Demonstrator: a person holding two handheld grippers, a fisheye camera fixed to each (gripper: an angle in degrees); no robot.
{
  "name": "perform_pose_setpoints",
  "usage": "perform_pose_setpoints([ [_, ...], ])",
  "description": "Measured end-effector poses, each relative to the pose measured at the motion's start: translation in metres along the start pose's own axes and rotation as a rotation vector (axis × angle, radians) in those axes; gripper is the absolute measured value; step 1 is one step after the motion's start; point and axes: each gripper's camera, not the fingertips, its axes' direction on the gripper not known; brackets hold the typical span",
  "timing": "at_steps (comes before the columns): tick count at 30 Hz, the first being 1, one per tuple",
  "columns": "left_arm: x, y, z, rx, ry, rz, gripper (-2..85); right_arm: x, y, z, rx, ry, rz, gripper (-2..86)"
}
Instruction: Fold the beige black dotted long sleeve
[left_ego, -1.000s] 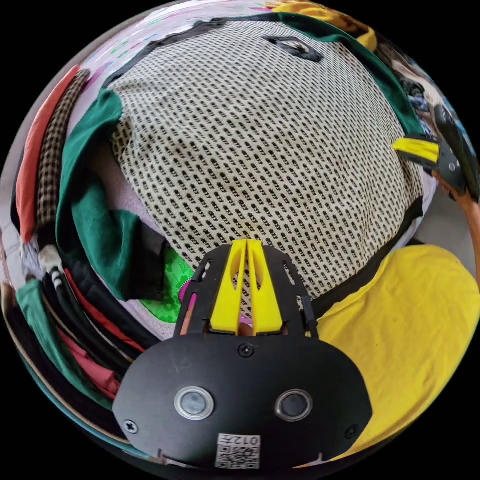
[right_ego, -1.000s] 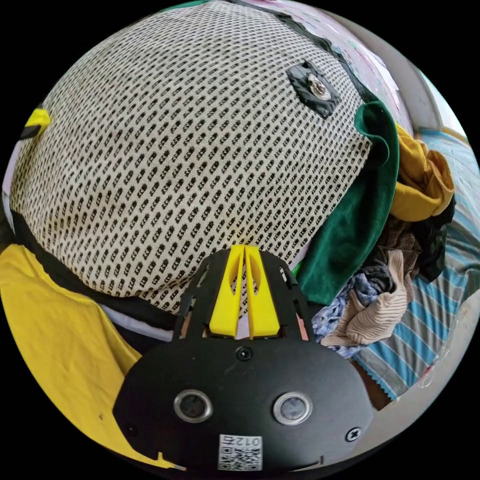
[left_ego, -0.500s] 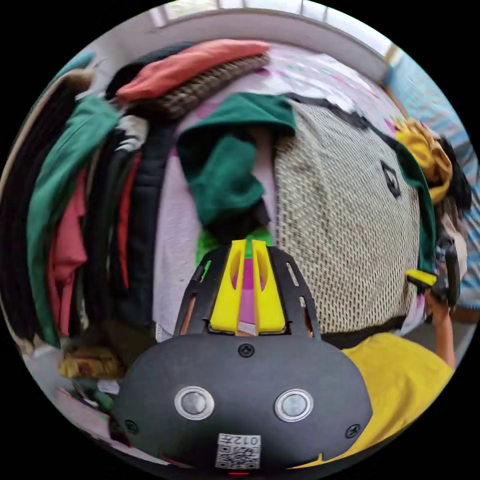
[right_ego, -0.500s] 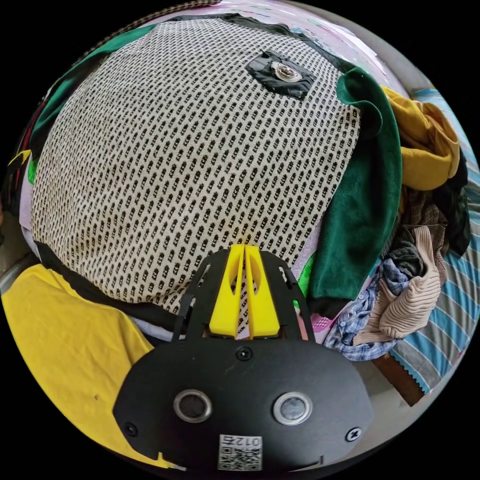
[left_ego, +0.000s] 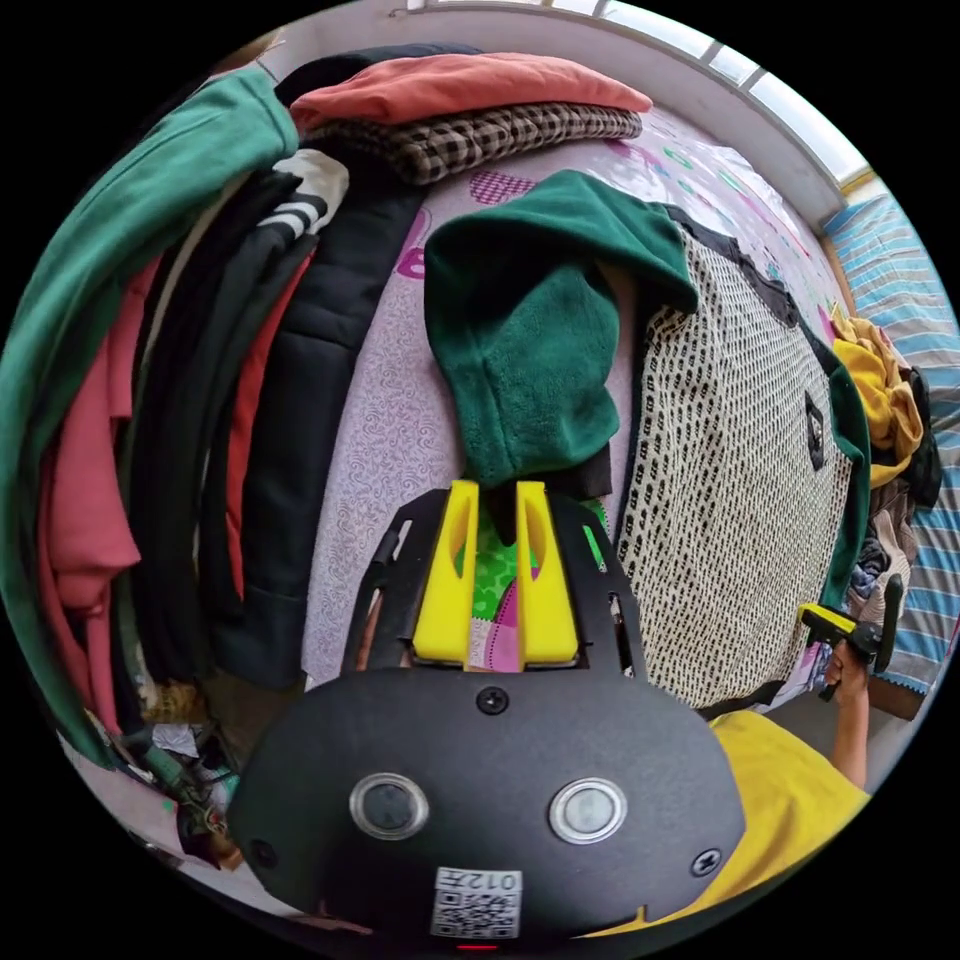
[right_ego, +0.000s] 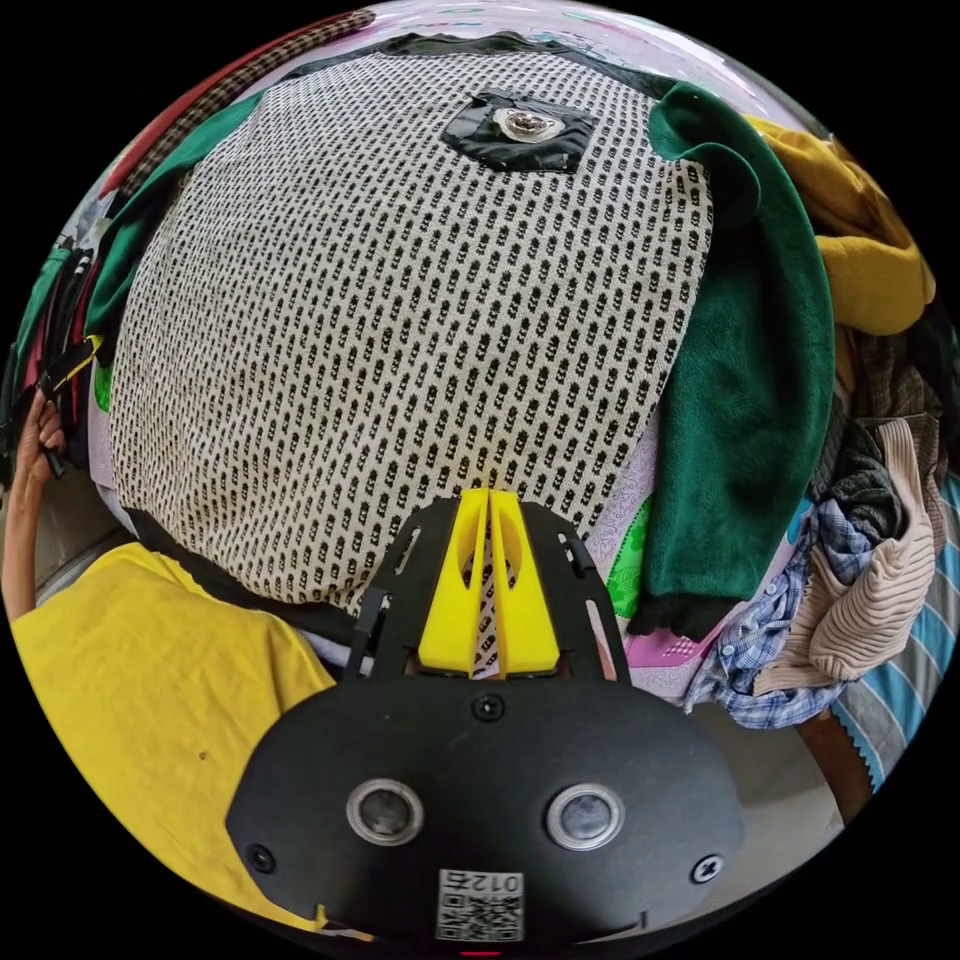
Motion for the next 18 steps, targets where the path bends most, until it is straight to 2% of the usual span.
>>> perform_pose_setpoints([
  [4,0.011,-0.001,-0.039,0.018,-0.165,0.101,2.0,0.009,0.002,0.004,0.012,-0.028,0.02,0.9],
  [7,0.04,-0.003,-0.092,0.124,-0.421,0.311,0.8,0.017,0.004,0.007,0.02,-0.051,0.032,0.8],
  [9,0.071,-0.005,-0.131,0.224,-0.653,0.484,0.5,0.02,0.004,0.009,0.021,-0.05,0.027,0.8],
  [12,0.104,-0.015,-0.164,0.29,-0.915,0.646,0.2,0.02,0.004,0.012,0.014,-0.031,0.005,0.7],
  [15,0.122,-0.035,-0.184,0.312,-1.134,0.709,0.2,0.023,0.005,0.015,0.011,-0.024,0.002,0.7],
  [18,0.128,-0.065,-0.199,0.289,-1.275,0.676,0.2,0.03,0.008,0.018,0.022,-0.039,0.02,0.7],
])
